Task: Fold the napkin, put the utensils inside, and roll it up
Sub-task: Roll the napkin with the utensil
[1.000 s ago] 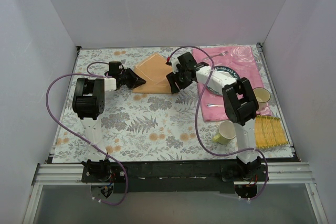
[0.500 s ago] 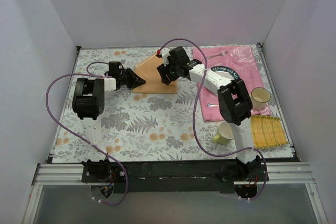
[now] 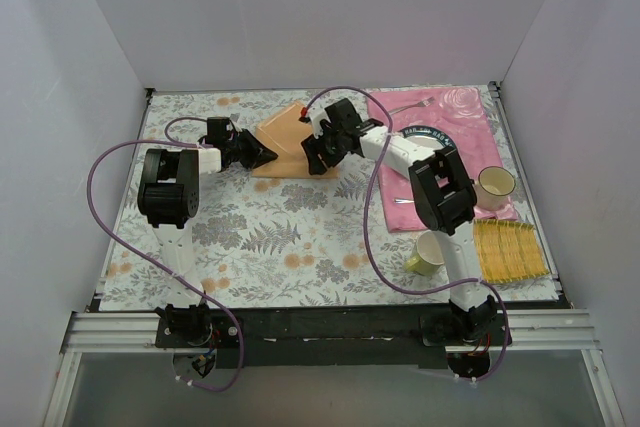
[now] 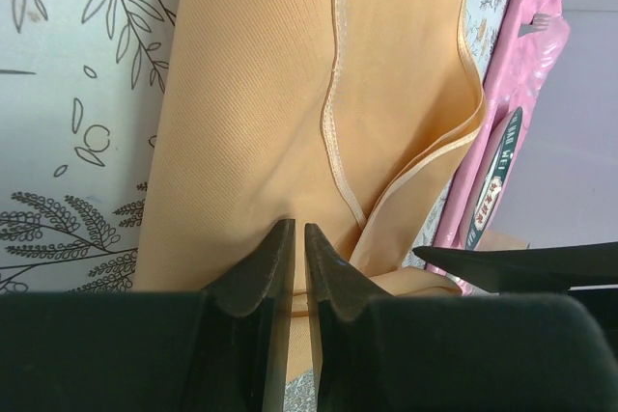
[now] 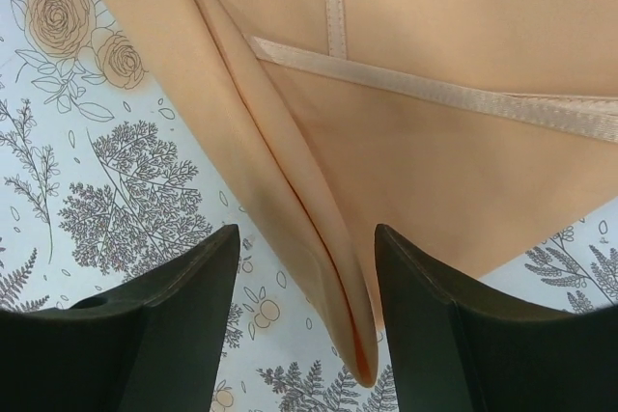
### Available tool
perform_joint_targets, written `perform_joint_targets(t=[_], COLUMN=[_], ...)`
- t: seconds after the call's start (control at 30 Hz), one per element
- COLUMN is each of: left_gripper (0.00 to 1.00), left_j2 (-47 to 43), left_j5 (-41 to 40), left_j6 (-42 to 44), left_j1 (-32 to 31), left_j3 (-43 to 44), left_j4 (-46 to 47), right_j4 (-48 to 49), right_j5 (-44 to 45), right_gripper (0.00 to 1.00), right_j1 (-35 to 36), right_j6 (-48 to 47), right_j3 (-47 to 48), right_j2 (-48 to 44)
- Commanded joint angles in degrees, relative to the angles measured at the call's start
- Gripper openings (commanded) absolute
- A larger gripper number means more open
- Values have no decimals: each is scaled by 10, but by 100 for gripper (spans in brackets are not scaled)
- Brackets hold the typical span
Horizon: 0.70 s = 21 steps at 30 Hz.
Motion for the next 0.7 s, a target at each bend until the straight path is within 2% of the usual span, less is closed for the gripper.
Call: perform_joint_targets(t=[0.0, 0.2, 0.3, 0.4, 0.43, 0.47, 0.67], left_gripper=[10, 10, 10, 10, 10, 10, 14], left_j2=[-2, -2, -2, -4, -3, -4, -10], left_j5=[-40, -40, -38, -39, -41, -41, -46], left_j6=[29, 35, 35, 39, 41, 43, 52], left_j1=[8, 8, 8, 8, 7, 8, 7], left_j3=[-1, 10, 19, 27, 28, 32, 47], left_j4=[-51, -59, -60, -75, -76, -79, -90], right_j4=[16, 29, 30, 29, 29, 28, 35], right_j5=[-14, -37, -46, -48, -41, -41, -38], right_gripper=[64, 51, 38, 31, 24, 21, 12], right_j1=[-13, -28, -29, -29, -29, -30, -30], right_j6=[-2, 19, 27, 38, 42, 45, 73], right_j3=[-6, -5, 2, -1, -2, -4, -46], right_j2=[-2, 16, 26, 37, 39, 41, 33])
